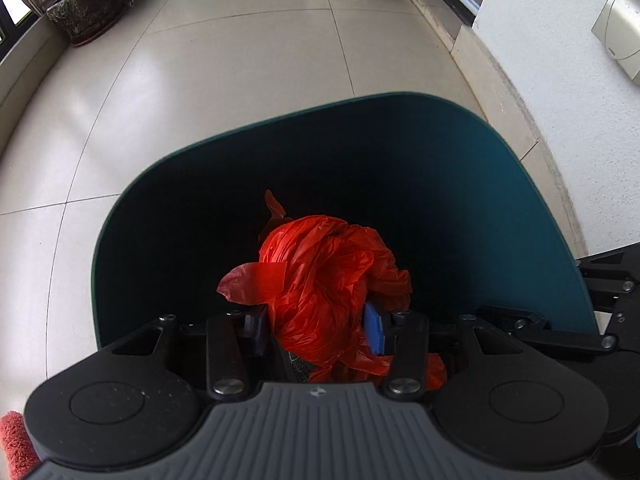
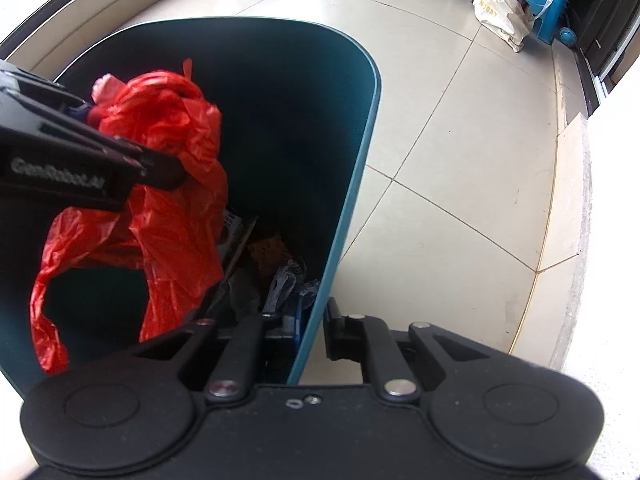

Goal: Collect trash
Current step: 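Carry the red bag over the bin and open the left tool, then move the left tool down to the white vegetable piece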

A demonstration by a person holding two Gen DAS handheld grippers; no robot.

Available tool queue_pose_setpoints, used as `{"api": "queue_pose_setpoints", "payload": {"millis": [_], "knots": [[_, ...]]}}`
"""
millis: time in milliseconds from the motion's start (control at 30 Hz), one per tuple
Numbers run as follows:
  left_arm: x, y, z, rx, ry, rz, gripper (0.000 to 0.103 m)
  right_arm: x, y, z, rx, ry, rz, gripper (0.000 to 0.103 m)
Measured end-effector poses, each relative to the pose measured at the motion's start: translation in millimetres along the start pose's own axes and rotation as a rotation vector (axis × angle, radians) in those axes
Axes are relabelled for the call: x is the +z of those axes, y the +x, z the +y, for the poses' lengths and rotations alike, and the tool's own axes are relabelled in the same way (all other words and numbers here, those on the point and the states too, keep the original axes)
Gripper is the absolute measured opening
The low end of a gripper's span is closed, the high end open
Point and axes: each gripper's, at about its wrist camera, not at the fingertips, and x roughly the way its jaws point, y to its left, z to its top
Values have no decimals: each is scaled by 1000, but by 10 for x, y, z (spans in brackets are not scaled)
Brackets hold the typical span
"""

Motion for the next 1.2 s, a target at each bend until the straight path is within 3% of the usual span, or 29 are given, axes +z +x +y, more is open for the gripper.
{"api": "queue_pose_setpoints", "payload": {"millis": [267,333,400,467,800,1200], "knots": [[-54,209,-46,7,22,63,50,-2,-14,-42,13,9,-3,10],[-8,226,-41,1,17,62,55,3,-20,-49,17,10,-3,11],[37,209,-44,-3,8,38,68,3,-21,-56,16,8,-3,11],[33,156,-39,3,8,11,74,10,-28,-61,16,9,-2,11],[-16,-210,37,-48,-26,-53,74,27,-3,-50,11,11,4,11],[-415,-985,267,-63,-47,-180,74,35,8,-1,-2,2,11,10]]}}
